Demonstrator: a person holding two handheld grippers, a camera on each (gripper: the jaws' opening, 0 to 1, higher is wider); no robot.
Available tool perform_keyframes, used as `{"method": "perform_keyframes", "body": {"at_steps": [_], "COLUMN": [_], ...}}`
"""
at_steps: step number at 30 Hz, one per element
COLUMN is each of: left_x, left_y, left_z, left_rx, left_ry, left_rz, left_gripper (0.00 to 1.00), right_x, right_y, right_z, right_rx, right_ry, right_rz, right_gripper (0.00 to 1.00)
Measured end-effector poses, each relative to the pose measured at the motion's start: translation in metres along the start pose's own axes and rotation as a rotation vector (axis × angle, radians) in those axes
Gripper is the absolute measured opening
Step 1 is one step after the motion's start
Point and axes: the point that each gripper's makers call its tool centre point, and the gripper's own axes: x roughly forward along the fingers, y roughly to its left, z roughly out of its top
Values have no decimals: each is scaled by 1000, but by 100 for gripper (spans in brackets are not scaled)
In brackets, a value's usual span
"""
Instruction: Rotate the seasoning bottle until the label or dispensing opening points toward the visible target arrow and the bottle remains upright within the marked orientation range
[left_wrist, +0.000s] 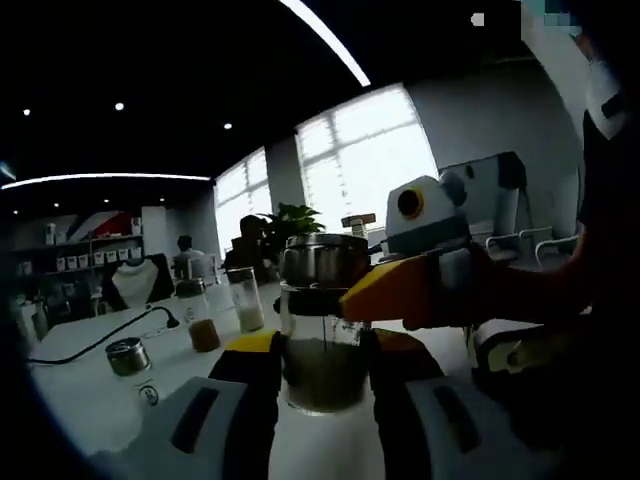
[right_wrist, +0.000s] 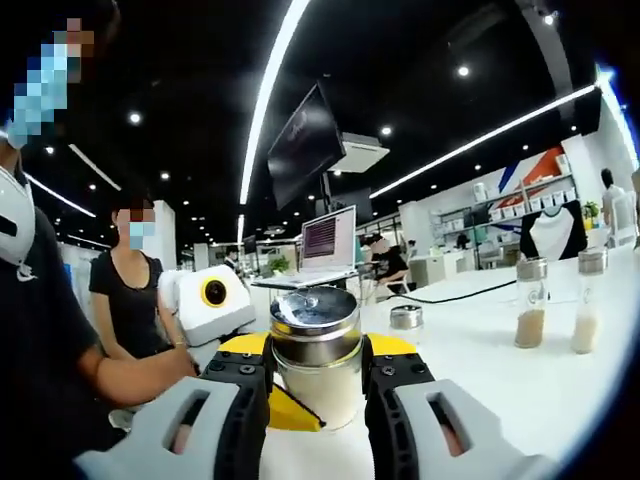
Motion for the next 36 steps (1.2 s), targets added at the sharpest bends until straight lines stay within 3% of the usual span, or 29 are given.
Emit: {"method": "perform_keyframes", "body": {"at_steps": [4, 7, 10, 11, 14, 15, 19, 22, 25, 27, 31, 32, 36], "left_x": [3, 6, 8, 9, 6, 5, 2, 0, -1, -4, -8, -9, -12], "left_y": [2, 9, 20, 27, 39, 40, 39, 40, 30, 29, 27, 25, 24], "left_z": [-6, -10, -8, -12, -22, -24, -27, -28, -28, -26, -25, -26, -24], "left_rx": [7, 0, -41, -28, 84, 86, 58, 83, -25, -94, -105, -81, -58], "left_ry": [27, 54, 34, 65, 145, 158, 143, 140, 108, 71, 63, 79, 100], "left_rz": [2, 89, 205, 265, 355, 365, 351, 330, 218, 178, 173, 178, 213], "left_gripper": [36, 35, 35, 35, 35, 35, 35, 35, 35, 35, 35, 35, 35], "right_x": [2, 6, 9, 11, 10, 12, 14, 15, 14, 15, 18, 21, 22], "right_y": [1, -1, -16, -26, -34, -33, -33, -32, -31, -28, -20, -16, -14], "right_z": [-6, -7, 1, 2, -7, -8, -10, -11, -11, -11, -10, -12, -11], "right_rx": [-59, -96, -50, 65, 18, 18, 24, 14, 24, 33, 2, -41, -21], "right_ry": [49, 46, -43, -110, -81, -75, -52, -39, -19, -8, 7, 34, 44], "right_rz": [11, -14, -124, -202, -270, -277, -281, -266, -229, -196, -154, -143, -147], "right_gripper": [33, 33, 34, 34, 33, 33, 32, 32, 31, 31, 31, 31, 32]}}
